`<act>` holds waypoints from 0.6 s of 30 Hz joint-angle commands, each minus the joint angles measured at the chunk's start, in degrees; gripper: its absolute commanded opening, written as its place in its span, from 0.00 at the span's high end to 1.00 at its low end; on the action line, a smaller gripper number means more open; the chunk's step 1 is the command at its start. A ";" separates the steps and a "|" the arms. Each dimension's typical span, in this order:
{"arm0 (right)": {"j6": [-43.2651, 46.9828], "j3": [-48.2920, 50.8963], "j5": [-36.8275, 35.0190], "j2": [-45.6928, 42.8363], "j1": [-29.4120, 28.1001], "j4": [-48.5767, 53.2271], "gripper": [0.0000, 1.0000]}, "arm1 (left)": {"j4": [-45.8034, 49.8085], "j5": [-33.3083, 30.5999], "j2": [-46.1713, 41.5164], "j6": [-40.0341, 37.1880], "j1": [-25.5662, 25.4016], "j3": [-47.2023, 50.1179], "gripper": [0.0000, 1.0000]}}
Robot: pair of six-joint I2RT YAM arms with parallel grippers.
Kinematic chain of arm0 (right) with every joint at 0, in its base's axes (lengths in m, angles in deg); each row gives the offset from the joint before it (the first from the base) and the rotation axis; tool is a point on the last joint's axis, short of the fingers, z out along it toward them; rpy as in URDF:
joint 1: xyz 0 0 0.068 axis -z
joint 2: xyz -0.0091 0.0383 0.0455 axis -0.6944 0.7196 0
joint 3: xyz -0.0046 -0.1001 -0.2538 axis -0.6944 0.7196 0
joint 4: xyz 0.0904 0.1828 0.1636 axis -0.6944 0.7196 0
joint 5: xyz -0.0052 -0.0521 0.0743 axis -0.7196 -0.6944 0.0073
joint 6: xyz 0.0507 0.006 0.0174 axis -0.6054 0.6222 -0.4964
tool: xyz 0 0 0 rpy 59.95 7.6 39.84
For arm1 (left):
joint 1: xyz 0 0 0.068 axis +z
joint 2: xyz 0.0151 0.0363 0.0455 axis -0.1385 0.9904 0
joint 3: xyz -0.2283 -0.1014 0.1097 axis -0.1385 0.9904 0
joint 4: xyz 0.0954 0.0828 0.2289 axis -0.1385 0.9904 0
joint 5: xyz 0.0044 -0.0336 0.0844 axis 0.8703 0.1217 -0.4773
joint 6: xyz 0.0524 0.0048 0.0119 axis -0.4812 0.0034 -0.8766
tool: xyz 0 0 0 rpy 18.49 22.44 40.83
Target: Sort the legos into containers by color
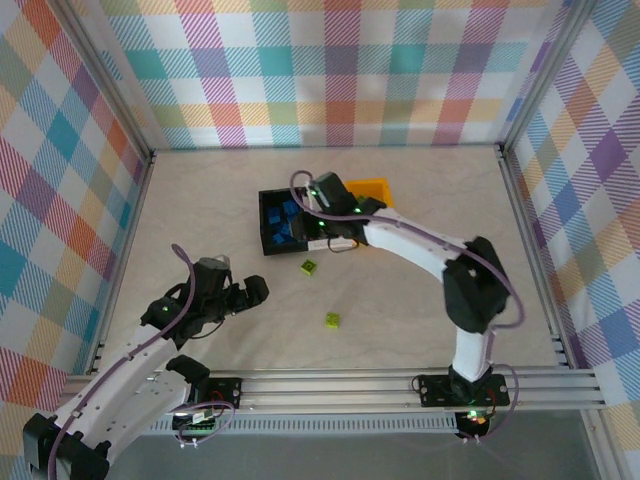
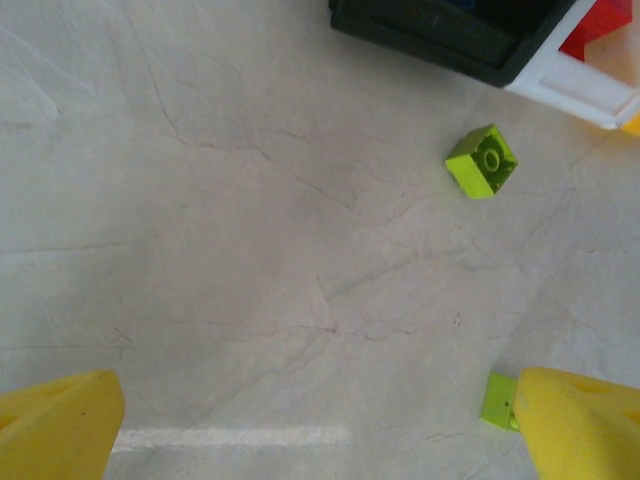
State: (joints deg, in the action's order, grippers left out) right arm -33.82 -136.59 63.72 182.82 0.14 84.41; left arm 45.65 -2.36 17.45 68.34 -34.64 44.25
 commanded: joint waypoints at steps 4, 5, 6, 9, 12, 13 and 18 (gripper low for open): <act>1.85 -18.43 -1.00 13.72 0.15 7.01 0.62 | 0.00 2.87 -0.63 -0.55 1.01 1.14 0.00; 1.71 -21.24 -1.26 15.70 0.20 7.94 0.62 | 0.03 3.15 -0.60 -0.66 1.07 1.24 0.00; 1.64 -23.73 -1.53 17.47 0.16 8.74 0.61 | -0.03 3.48 -0.60 -0.84 1.09 1.38 0.00; 1.72 -29.57 -1.95 21.40 0.15 10.53 0.53 | -0.02 4.01 -0.38 -1.11 1.10 1.56 0.00; 2.07 -33.21 -1.35 22.56 0.16 11.77 0.40 | -0.06 4.19 -0.25 -1.74 1.25 1.47 0.00; 2.20 -33.18 -1.20 22.00 0.16 11.79 0.38 | -0.06 4.36 -0.17 -1.76 1.33 1.38 0.00; 2.69 -24.06 -2.29 13.59 0.06 9.62 0.31 | -0.96 5.33 -0.21 -1.48 1.60 1.12 0.00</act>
State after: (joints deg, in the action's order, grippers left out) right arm -32.20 -164.42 62.15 203.39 0.12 93.42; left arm 45.67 1.57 17.39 67.88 -34.00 44.76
